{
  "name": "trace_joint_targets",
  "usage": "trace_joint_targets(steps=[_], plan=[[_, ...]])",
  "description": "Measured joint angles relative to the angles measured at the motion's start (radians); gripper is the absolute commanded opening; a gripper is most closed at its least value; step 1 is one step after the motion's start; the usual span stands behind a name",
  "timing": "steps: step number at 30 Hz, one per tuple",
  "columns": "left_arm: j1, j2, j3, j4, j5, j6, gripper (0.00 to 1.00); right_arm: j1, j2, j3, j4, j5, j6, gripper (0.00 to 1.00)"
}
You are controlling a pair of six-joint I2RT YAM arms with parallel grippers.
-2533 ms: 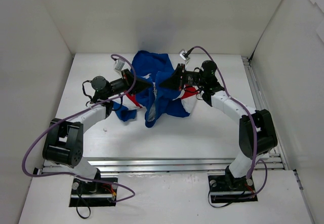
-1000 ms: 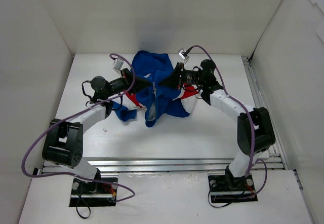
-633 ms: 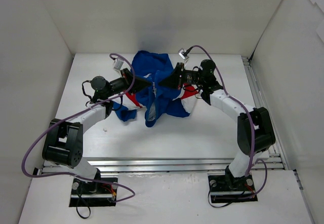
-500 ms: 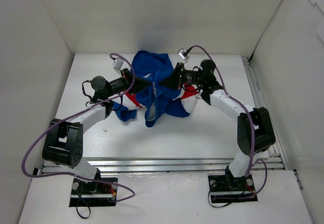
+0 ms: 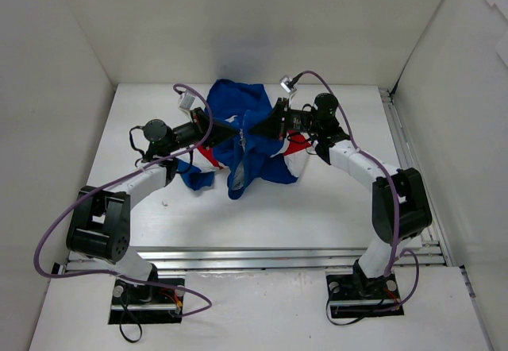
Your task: Zip up the jacket
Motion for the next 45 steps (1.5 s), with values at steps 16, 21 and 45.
trace_joint_targets(steps=[16,21,45], plan=[[0.000,0.002,0.002,-0.043,0.008,0.023,0.00,-0.002,0.000,0.000,0.000,0.000,0.011,0.00],[0.000,0.002,0.006,-0.050,0.008,0.026,0.00,-0.002,-0.002,0.000,0.000,0.007,0.014,0.00],[-0.019,-0.003,0.022,-0.076,0.039,0.056,0.00,-0.002,-0.006,0.000,0.013,0.037,0.051,0.00]])
